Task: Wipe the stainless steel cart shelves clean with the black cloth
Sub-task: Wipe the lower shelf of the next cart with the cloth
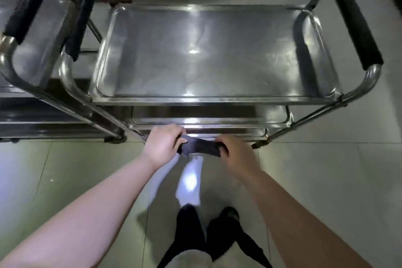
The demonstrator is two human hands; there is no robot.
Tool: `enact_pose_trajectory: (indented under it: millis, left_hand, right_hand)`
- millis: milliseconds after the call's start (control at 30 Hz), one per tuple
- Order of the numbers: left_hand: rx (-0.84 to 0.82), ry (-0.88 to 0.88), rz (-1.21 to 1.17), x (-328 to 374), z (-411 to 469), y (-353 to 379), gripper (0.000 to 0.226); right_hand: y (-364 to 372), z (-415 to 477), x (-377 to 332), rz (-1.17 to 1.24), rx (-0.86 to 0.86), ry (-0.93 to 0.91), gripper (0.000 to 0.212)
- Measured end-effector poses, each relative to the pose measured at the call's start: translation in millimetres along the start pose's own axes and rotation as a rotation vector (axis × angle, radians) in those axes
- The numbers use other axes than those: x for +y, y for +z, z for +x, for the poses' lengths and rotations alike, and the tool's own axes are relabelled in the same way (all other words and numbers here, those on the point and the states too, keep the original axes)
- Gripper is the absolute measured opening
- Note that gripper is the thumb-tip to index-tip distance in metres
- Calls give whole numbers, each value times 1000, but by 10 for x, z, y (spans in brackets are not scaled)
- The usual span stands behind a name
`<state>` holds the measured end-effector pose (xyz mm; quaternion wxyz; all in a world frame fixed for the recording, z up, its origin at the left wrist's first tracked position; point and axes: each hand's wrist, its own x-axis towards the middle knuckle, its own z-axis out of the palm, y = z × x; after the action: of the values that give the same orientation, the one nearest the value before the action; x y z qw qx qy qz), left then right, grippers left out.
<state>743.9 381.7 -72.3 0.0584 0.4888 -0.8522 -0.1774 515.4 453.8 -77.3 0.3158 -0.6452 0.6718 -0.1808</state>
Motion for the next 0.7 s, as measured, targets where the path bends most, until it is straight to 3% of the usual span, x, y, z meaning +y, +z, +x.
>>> enact_pose_trajectory:
  millis: [133, 267, 400, 500, 600, 700]
  left_hand:
    - [-111, -4, -100, 85, 343, 752, 12]
    - [-180, 13, -220, 163, 938, 1416, 19]
    - [68, 89, -204, 180, 1721, 1905, 16]
    - [234, 46, -128, 82, 2210, 2358, 24]
    - [265, 141, -46, -101, 2572, 2872, 26]
    - [126, 277, 161, -314, 2792, 3311, 29]
  right_hand:
    - [238, -32, 636, 83, -33, 139, 25]
    - [317, 374, 1375, 25, 58, 167, 25]
    - [173, 1009, 1987, -128, 335, 19, 26]
    - [228, 1327, 2487, -263, 533, -145, 27]
    - [528, 1601, 2981, -359, 485, -131, 28]
    - [998, 1753, 3391, -452, 289, -136, 29]
